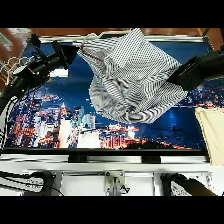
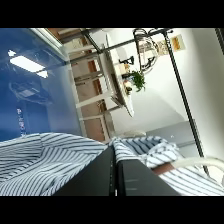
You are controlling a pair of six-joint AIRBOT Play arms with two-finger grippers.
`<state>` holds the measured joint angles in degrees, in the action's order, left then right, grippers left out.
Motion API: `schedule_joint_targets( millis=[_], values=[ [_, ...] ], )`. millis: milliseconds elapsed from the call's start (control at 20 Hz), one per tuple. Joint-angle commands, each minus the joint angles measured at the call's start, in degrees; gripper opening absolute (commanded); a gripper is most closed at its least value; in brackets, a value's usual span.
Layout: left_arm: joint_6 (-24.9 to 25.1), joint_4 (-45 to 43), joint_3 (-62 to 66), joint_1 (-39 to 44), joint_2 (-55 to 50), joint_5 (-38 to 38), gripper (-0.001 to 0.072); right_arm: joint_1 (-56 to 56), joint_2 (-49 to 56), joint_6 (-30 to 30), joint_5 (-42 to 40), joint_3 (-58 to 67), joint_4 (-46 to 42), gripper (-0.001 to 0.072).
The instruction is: Fold the shirts.
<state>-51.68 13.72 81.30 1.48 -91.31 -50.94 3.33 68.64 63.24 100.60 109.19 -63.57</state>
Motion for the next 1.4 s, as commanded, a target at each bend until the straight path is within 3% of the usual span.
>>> schedule_joint_targets(
  millis=[0, 300, 550, 850, 1000, 1150, 1350],
  values=[
    [2.43, 0.04, 0.13, -0.87, 0.04, -6.19, 0.006, -0.02, 0.0, -1.03, -2.27, 0.02, -4.74, 0.008],
    [3.04, 1.42, 0.13, -0.74, 0.04, -11.85, 0.006, 0.0, 1.53, -0.98, -2.36, 0.0, -4.24, 0.0079],
    [5.18, 9.81, 0.13, -0.74, 0.04, -8.35, 0.006, 0.0, 4.57, -0.96, 1.22, 0.0, -3.19, 0.0079],
    [5.16, 10.78, 0.13, -0.7, 0.04, -6.34, 0.006, 3.37, 5.35, -1.49, 1.88, 0.0, -5.03, 0.0079],
    [5.27, 11.43, 0.15, 0.31, 0.04, -11.28, 0.006, 8.31, 5.38, -0.39, -2.47, 0.0, -9.35, 0.0079],
    [12.87, 12.9, 2.27, 1.68, 0.7, -20.37, 0.0059, 10.73, 5.46, 4.42, -8.94, 0.0, -9.44, 0.0079],
    [13.55, 12.83, 7.67, 4.17, 2.71, -23.28, 0.0059, 14.03, 7.45, 8.92, -9.49, 0.0, -9.44, 0.0079]
  ],
)
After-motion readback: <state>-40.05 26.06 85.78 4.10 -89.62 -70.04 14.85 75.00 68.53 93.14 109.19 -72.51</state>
